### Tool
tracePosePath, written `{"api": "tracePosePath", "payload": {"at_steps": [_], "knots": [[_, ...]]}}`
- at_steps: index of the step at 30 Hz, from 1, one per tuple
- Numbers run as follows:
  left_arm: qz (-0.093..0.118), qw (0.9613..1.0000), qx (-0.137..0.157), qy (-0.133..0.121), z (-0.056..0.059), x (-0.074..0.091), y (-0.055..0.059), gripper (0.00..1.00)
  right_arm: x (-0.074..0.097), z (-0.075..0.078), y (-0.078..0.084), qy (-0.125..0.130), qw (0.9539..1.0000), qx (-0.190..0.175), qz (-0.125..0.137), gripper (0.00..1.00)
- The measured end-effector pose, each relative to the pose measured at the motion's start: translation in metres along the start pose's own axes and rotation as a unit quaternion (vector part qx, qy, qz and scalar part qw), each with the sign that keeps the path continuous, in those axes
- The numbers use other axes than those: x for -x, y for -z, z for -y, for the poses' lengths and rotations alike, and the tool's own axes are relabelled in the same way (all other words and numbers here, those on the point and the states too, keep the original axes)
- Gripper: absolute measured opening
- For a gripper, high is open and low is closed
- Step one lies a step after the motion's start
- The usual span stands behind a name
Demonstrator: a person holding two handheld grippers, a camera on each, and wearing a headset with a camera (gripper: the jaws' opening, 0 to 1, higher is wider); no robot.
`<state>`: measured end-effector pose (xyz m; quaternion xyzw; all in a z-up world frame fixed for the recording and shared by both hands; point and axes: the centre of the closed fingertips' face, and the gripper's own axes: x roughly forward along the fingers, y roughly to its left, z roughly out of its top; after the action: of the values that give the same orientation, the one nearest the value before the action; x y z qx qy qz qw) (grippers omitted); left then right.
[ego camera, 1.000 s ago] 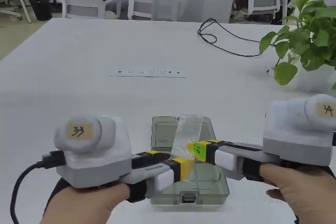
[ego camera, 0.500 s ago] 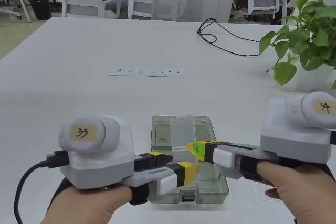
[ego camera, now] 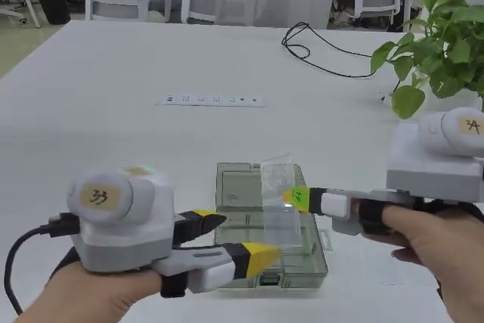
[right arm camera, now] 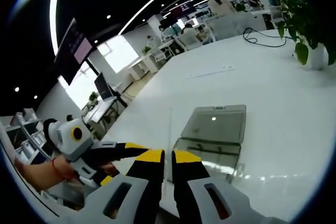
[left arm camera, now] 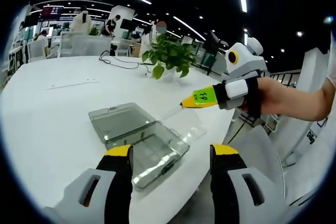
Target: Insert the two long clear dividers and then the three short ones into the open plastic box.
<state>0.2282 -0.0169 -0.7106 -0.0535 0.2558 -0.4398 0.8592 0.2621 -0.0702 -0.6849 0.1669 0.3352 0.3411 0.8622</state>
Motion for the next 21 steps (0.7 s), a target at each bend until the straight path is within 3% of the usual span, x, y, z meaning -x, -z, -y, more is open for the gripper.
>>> {"api": "tracePosePath", "payload": {"at_steps": [12, 21], "knots": [[-0.015, 0.9958, -0.088, 0.02, -0.023, 0.013, 0.009, 1.0, 0.0, 0.016, -0.004, 0.028, 0.9992, 0.002, -0.028, 0.07], [-0.042, 0.9896, -0.133, 0.035, -0.033, 0.012, 0.021, 1.0, -0.002, 0.035, -0.004, 0.066, 0.9944, -0.036, -0.075, 0.07]]}}
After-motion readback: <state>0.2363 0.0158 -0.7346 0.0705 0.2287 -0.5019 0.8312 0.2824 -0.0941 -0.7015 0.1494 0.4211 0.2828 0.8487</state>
